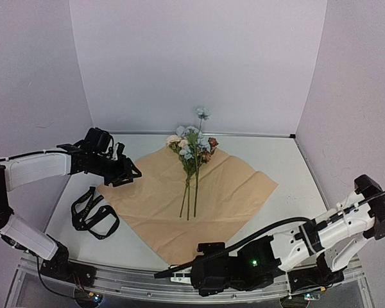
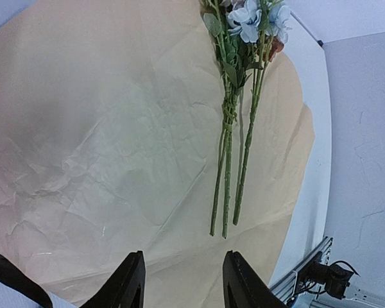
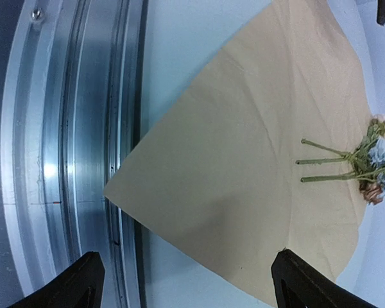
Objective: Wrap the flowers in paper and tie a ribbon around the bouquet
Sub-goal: Pick up the bottom corner of the flattened wrapping paper from the center of the board.
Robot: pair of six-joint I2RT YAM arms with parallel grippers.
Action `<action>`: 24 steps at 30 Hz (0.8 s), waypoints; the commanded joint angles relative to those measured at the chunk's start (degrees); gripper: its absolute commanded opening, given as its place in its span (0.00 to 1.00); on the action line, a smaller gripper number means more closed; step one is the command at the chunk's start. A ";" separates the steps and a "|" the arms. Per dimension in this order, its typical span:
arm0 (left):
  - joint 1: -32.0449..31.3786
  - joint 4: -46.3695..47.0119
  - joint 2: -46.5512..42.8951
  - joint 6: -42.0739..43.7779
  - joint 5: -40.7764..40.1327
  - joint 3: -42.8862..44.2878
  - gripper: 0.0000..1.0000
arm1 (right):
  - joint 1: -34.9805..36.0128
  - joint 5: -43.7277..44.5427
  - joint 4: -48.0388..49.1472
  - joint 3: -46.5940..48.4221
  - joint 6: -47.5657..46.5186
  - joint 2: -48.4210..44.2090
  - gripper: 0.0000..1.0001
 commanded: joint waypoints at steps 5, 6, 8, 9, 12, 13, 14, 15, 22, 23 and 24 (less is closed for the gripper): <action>-0.19 -0.98 -4.81 -0.46 -2.80 -0.17 0.45 | 1.76 12.74 11.85 0.32 -12.34 9.06 0.92; -0.21 -1.03 -4.96 -0.44 -2.85 -0.21 0.45 | 1.75 13.54 12.48 0.89 -12.89 9.87 0.91; -0.20 -1.10 -5.12 -0.36 -2.88 -0.27 0.44 | 1.71 14.71 13.17 2.54 -13.95 11.32 0.89; -0.21 -1.14 -5.19 -0.29 -2.89 -0.26 0.44 | 1.70 15.20 13.18 3.37 -14.37 12.01 0.88; -0.20 -1.62 -5.33 0.15 -3.09 0.00 0.44 | 1.71 15.38 12.68 4.92 -14.34 12.42 0.67; -0.19 -1.91 -5.35 0.40 -3.28 0.22 0.44 | 1.70 15.38 12.32 5.28 -14.20 12.07 0.54; -0.20 -2.16 -5.36 0.66 -3.47 0.48 0.44 | 1.68 15.50 11.87 5.65 -14.00 11.68 0.39; -0.21 -2.29 -5.34 0.83 -3.55 0.62 0.44 | 1.62 15.64 11.24 6.11 -13.91 11.41 0.26; -0.19 -1.95 -4.18 1.69 -2.47 2.26 0.43 | -0.26 13.54 4.15 9.39 -12.84 8.49 0.00; -0.21 -1.96 -4.10 1.73 -2.33 2.63 0.42 | -1.24 12.53 2.93 9.83 -12.24 7.67 0.00; -0.21 -2.01 -4.03 1.85 -2.29 3.03 0.43 | -2.33 11.74 1.92 10.26 -11.79 7.02 0.00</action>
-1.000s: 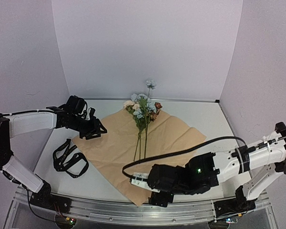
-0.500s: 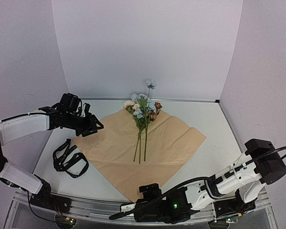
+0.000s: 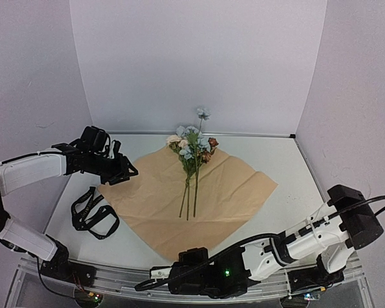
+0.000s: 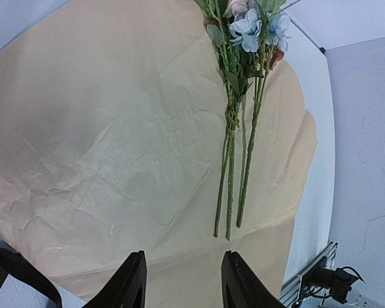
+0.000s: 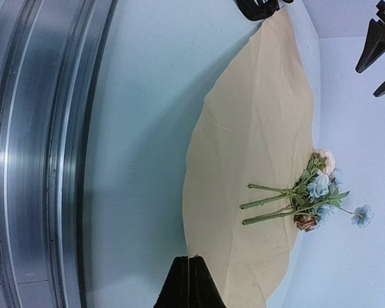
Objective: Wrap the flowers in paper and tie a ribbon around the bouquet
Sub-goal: Pick up the bottom corner of the flattened wrapping paper from the center of the board, then fold the bottom corner of the flattened wrapping paper at the center of the board.
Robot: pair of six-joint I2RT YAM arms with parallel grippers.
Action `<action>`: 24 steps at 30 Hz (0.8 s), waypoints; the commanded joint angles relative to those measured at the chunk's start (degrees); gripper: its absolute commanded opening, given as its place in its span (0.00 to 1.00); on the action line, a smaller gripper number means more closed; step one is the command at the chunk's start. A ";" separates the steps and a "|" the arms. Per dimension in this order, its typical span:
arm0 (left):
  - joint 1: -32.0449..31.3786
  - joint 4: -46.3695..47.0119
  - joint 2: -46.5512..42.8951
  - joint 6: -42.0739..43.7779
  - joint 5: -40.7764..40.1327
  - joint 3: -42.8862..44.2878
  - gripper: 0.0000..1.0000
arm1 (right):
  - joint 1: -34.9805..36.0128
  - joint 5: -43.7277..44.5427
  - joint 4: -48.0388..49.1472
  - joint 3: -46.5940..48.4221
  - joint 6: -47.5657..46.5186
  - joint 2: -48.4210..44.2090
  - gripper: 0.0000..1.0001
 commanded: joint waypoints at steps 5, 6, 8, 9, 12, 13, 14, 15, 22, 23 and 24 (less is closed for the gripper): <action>-0.19 -0.33 0.16 1.78 0.65 5.48 0.43 | -10.93 -5.62 -8.74 6.66 1.99 -5.75 0.00; -0.19 -0.44 0.53 1.89 0.73 5.97 0.43 | -12.43 -6.43 -9.09 7.72 1.83 -5.41 0.00; -0.19 -0.66 1.34 2.20 0.94 6.94 0.43 | -15.26 -7.48 -9.28 10.42 1.14 -3.84 0.00; -0.19 -0.80 1.68 2.40 1.02 7.39 0.43 | -16.74 -7.92 -9.32 11.80 0.74 -2.69 0.00; -0.13 -1.51 2.92 2.99 1.07 8.67 0.42 | -20.99 -9.00 -9.38 16.54 -0.15 1.17 0.00; -0.12 -1.84 3.38 3.19 0.93 9.07 0.42 | -22.53 -9.36 -9.43 18.29 -0.20 2.50 0.00; -0.12 -1.98 3.77 3.29 0.86 9.42 0.42 | -24.28 -10.13 -9.51 19.88 -0.13 3.92 0.00; -0.12 -2.00 4.12 3.32 0.95 9.66 0.42 | -25.78 -11.23 -9.62 21.41 0.02 5.24 0.00; -0.10 -2.55 6.61 3.14 2.07 9.99 0.39 | -32.88 -16.24 -11.68 33.75 -0.38 14.23 0.00; -0.10 -2.73 6.83 3.14 2.27 9.85 0.38 | -33.65 -16.70 -11.75 35.17 -0.64 15.47 0.00; -0.11 -2.99 7.00 3.07 2.30 9.72 0.38 | -34.34 -16.91 -11.94 36.68 -0.78 17.02 0.00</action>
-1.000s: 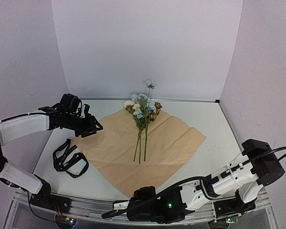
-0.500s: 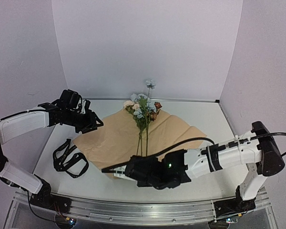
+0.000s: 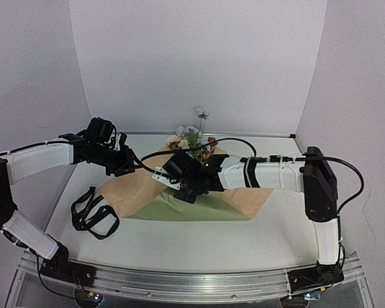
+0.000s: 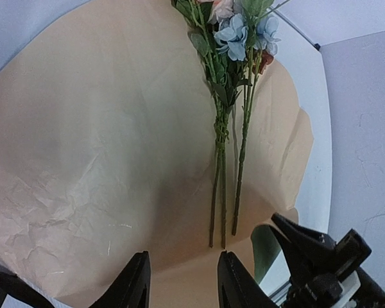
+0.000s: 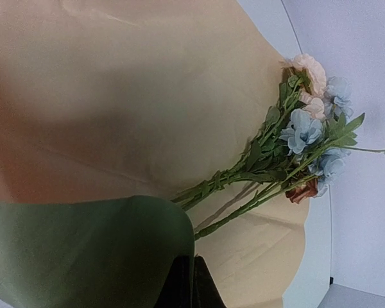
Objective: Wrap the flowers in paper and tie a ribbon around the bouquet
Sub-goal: Fold the bottom corner of the flattened wrapping paper at the center of the board.
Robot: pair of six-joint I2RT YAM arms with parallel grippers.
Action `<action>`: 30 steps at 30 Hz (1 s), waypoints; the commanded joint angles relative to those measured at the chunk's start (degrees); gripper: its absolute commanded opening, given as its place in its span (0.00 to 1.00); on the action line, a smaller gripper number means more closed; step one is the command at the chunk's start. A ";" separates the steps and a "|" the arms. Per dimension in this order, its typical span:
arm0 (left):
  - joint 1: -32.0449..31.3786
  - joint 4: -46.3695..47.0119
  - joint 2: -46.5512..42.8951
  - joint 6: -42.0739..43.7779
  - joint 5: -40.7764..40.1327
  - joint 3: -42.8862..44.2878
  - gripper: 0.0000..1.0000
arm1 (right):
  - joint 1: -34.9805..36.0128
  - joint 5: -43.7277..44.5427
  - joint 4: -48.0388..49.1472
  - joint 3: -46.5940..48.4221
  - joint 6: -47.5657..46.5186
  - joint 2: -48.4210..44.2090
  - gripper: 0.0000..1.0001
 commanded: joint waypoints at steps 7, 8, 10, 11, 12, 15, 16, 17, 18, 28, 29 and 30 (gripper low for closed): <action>-0.11 -1.07 1.16 0.25 3.79 -0.11 0.34 | -5.83 -2.85 -2.14 15.65 -2.08 12.25 0.00; -0.15 -0.83 1.37 0.25 4.53 -0.45 0.33 | -6.30 -2.55 -2.15 16.97 -2.10 13.49 0.00; -0.23 -0.64 1.83 0.33 5.87 -1.29 0.32 | -7.07 -1.87 -2.18 18.96 -2.25 15.61 0.00; -0.32 -0.35 2.19 0.44 7.02 -1.69 0.31 | -7.37 -1.56 -2.18 19.70 -2.25 16.42 0.00; -0.45 -0.03 2.57 0.52 8.16 -2.09 0.31 | -7.65 -1.23 -2.19 20.35 -2.24 17.17 0.00; -1.26 1.48 3.80 -0.14 10.54 -3.43 0.29 | -8.22 0.20 -2.19 21.55 -2.49 18.90 0.00; -1.53 2.28 4.17 -0.47 11.45 -4.00 0.29 | -8.43 1.12 -2.19 21.88 -2.63 19.40 0.00; -1.78 2.97 4.67 -0.73 12.10 -4.51 0.28 | -8.66 1.82 -2.19 22.06 -2.61 19.61 0.00; -2.15 3.52 5.17 -0.82 12.56 -4.74 0.28 | -8.85 2.34 -2.19 21.94 -2.43 19.64 0.00; -5.28 8.98 13.08 -3.43 13.94 -6.21 0.25 | -9.82 2.93 -2.15 24.28 0.87 19.37 0.22; -5.34 9.61 13.87 -3.72 13.89 -6.35 0.25 | -9.92 3.00 -2.17 24.47 1.31 19.09 0.28; -5.38 10.22 14.58 -3.89 13.77 -6.40 0.25 | -10.03 3.05 -2.26 24.57 1.95 18.70 0.36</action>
